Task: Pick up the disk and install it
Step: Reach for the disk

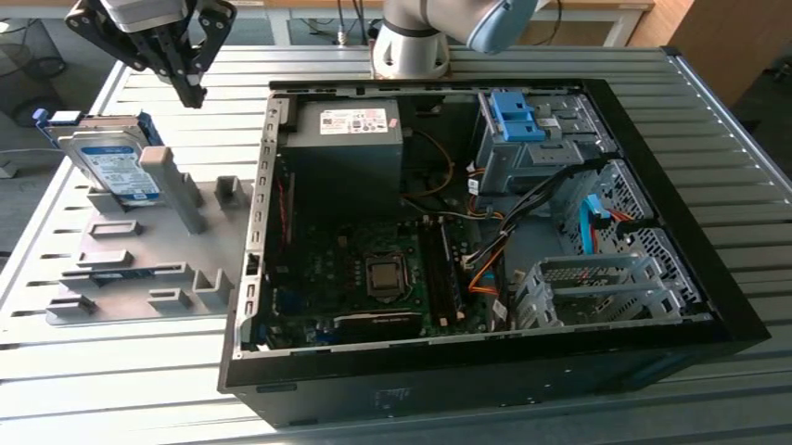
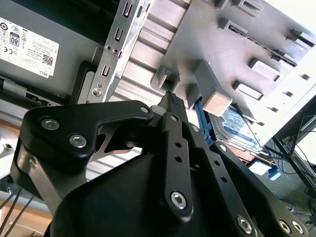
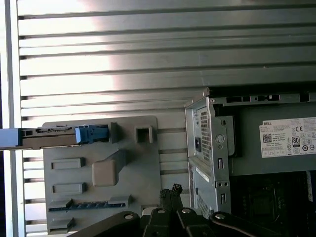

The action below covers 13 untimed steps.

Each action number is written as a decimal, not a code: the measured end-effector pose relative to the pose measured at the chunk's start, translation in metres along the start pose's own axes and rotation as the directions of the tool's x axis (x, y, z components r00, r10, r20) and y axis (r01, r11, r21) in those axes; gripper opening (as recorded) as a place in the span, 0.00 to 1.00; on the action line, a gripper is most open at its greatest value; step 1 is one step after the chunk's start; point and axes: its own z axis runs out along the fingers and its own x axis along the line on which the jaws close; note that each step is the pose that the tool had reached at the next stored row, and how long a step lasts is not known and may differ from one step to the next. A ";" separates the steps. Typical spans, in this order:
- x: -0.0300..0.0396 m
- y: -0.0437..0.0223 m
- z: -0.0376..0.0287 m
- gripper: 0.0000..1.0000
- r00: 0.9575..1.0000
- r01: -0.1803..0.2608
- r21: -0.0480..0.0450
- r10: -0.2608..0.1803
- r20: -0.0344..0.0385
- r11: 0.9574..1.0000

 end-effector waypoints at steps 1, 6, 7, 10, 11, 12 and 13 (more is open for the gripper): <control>0.0009 -0.0001 0.0000 0.11 1.000 0.000 0.000 0.000 0.000 1.000; 0.0052 -0.0004 0.0000 0.11 1.000 0.000 0.000 0.000 0.000 1.000; 0.0062 -0.0005 0.0000 0.11 1.000 0.000 0.000 0.000 0.000 1.000; 0.0092 -0.0007 -0.0001 0.11 1.000 0.000 0.000 0.000 0.000 1.000; 0.0101 -0.0008 -0.0001 0.11 1.000 0.000 0.000 0.000 0.000 1.000; 0.0109 -0.0009 -0.0001 0.11 1.000 0.000 0.000 0.000 0.000 1.000; 0.0117 -0.0009 -0.0001 0.11 1.000 0.000 0.000 0.000 0.000 1.000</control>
